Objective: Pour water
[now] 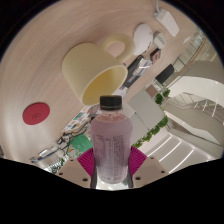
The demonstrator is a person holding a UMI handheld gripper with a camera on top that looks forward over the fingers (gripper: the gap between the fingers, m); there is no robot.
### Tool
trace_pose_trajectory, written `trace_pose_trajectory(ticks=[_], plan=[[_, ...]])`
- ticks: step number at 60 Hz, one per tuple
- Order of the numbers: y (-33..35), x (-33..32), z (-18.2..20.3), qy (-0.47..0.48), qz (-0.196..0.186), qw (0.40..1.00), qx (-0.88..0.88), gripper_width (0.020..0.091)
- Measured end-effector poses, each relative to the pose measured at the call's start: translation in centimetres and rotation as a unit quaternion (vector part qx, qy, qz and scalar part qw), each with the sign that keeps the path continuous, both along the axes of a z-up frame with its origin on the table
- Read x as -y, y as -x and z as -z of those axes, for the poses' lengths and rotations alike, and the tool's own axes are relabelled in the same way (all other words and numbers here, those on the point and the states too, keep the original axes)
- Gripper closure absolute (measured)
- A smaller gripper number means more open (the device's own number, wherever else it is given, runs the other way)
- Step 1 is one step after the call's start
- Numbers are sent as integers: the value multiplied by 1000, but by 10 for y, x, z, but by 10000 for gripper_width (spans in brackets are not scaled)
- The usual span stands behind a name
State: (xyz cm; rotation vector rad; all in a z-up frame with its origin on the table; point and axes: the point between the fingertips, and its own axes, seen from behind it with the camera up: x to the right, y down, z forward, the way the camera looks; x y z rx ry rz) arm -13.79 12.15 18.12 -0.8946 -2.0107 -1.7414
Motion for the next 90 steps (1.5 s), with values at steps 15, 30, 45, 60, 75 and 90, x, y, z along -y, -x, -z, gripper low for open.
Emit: trace_pose_trajectory(ticks=[15,30,45,60,75,90], plan=[[19,-3,-12,-9,52,968,-245,692],[-9,32,-81,-78,111,490,-861,612],[-49,34,73,9,157,400,-903,585],[-70,30,149,62,195,394,-896,576],[-71,33,149,82,189,380,-902,568],[-66,64,153,104,242,360,-895,251]])
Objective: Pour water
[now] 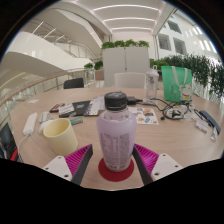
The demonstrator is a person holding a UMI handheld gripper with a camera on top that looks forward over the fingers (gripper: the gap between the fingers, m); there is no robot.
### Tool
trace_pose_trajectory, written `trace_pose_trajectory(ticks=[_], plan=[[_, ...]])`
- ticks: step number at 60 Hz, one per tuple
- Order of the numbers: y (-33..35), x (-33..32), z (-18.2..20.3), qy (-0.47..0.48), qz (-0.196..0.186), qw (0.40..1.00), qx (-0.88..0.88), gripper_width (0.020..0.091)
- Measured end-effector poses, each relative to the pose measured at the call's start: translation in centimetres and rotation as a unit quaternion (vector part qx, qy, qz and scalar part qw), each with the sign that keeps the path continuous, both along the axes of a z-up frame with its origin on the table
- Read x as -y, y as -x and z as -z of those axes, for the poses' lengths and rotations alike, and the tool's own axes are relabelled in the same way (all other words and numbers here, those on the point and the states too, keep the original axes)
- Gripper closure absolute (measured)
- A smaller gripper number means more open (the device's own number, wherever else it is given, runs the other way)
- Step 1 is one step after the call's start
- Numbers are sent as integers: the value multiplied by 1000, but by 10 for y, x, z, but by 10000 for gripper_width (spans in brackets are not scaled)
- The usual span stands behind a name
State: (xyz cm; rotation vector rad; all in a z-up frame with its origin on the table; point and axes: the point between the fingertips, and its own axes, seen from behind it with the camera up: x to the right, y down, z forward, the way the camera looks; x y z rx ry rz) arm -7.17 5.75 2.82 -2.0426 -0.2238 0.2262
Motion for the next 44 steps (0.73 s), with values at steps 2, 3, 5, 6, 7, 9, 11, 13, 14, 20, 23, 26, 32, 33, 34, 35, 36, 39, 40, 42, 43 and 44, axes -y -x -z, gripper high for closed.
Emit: trace_pose_trajectory(ticks=[2,3,5,6,7,9,11,13,14,20,23,26,32,33,34,35,36,39,40,42,43,44], plan=[[2,8,-2,8,1,1000,-7,261],[2,15,-2,12,4,1000,-9,263],[1,26,-5,18,11,1000,-12,265],[0,32,-8,20,15,1000,-11,263],[-2,38,-11,20,21,1000,-10,263],[-5,52,-18,20,33,999,-5,265],[-5,65,-27,19,43,999,0,265],[-3,81,-36,17,50,999,5,266],[-1,90,-40,17,53,998,7,266],[13,139,-67,9,71,997,18,266],[23,165,-80,5,78,997,27,265],[36,192,-92,0,87,996,33,266],[65,238,-117,-6,98,995,30,262],[70,245,-122,-7,101,994,29,259],[74,252,-126,-8,104,994,28,261],[77,255,-127,-9,106,994,28,261],[80,262,-133,-9,109,994,27,262],[90,276,-147,-12,114,993,27,260],[93,281,-152,-14,116,993,26,260],[99,288,-162,-18,117,993,26,259],[101,292,-166,-20,118,992,27,259],[103,293,-169,-23,118,992,28,259]])
